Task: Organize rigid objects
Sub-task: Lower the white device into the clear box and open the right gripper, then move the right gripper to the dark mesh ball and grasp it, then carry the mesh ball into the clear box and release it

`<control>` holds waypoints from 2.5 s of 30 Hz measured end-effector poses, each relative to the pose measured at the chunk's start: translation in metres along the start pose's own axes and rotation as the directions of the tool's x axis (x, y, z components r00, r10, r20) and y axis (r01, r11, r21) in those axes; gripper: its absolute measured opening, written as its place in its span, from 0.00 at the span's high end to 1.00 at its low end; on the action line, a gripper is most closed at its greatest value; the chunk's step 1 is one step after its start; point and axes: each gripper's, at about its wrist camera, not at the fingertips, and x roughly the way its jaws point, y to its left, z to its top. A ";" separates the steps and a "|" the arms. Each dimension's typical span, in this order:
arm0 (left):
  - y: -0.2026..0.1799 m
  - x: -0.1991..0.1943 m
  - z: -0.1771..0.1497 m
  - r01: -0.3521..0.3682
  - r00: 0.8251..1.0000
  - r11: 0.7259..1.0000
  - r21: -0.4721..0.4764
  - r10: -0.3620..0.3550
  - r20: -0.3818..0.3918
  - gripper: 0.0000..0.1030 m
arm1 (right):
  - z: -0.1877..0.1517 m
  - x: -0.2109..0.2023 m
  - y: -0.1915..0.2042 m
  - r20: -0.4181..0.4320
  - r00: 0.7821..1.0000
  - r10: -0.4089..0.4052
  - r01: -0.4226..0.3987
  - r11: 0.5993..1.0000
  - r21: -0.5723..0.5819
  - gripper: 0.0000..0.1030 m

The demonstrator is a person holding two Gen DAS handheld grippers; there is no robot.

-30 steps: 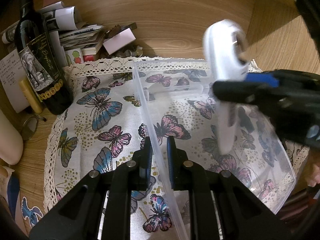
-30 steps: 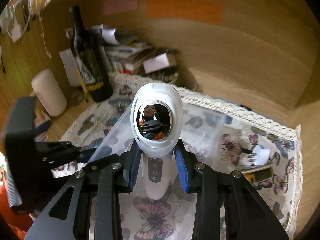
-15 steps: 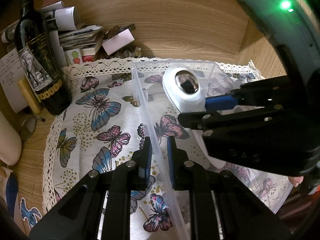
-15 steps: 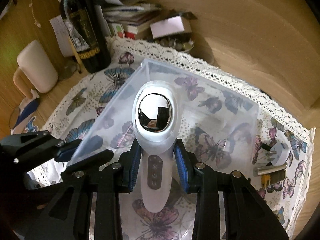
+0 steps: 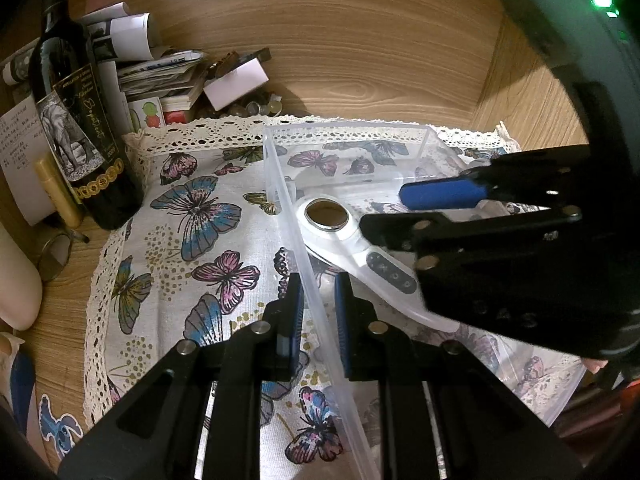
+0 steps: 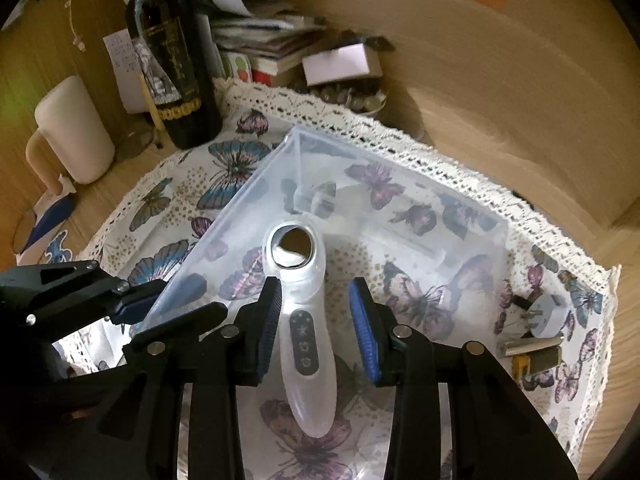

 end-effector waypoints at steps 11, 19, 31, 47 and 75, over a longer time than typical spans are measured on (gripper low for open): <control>0.001 0.001 0.000 0.003 1.000 1.000 -0.002 -0.003 -0.001 0.85 | -0.014 -0.059 -0.022 0.156 0.983 -0.093 0.085 0.995 0.061 0.59; 0.001 0.001 0.000 0.003 1.000 1.000 0.000 -0.003 -0.001 0.85 | -0.039 -0.104 -0.063 0.223 0.951 -0.214 0.173 0.967 0.187 0.51; 0.003 0.000 -0.001 0.005 1.000 1.000 -0.001 -0.005 -0.001 0.85 | -0.103 -0.089 -0.136 0.076 0.947 -0.313 0.261 0.884 0.387 0.51; 0.004 0.000 0.000 0.005 1.000 1.000 -0.001 -0.005 -0.001 0.86 | -0.153 -0.042 -0.173 -0.066 0.964 -0.257 0.256 0.835 0.487 0.55; 0.004 0.001 0.000 0.005 1.000 1.000 -0.003 -0.005 -0.002 0.85 | -0.087 -0.098 -0.102 0.188 0.949 -0.253 0.190 0.935 0.299 0.72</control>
